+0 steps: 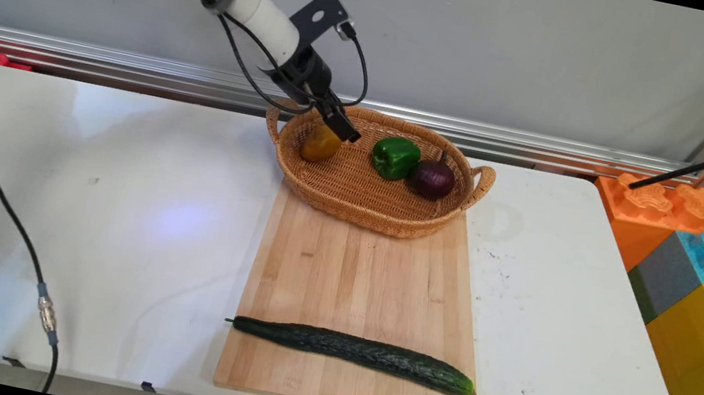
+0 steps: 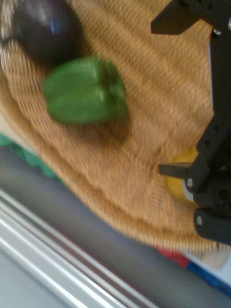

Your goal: Pick up the cucumber from the cutting board

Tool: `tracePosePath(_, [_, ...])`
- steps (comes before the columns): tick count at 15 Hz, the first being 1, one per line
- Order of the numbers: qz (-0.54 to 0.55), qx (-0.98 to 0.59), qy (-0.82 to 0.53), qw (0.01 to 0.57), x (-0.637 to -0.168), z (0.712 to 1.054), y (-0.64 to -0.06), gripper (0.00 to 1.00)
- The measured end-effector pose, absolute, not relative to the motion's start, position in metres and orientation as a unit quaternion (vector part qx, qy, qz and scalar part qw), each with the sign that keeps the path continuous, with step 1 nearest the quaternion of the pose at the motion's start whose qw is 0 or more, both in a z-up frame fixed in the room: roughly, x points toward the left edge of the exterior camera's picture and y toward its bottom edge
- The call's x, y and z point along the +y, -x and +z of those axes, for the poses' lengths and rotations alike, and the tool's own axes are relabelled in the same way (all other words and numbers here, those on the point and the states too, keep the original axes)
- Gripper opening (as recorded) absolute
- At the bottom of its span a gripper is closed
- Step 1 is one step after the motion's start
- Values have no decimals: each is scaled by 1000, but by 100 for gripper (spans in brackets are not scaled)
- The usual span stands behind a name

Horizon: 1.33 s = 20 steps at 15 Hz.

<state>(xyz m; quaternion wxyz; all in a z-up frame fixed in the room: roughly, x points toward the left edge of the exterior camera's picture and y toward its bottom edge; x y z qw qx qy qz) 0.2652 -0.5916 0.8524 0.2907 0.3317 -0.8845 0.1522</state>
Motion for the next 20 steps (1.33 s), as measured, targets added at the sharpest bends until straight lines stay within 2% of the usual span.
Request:
tracePosePath(4, [102, -893, -313, 308, -546, 880, -251, 100])
tracePosePath(9, [41, -896, -303, 324, -487, 899, -225, 100])
tracePosePath(13, [2, -894, -297, 335, -445, 898, -202, 100])
tracePosePath(20, [-33, -892, -288, 348, -404, 877, -176, 100])
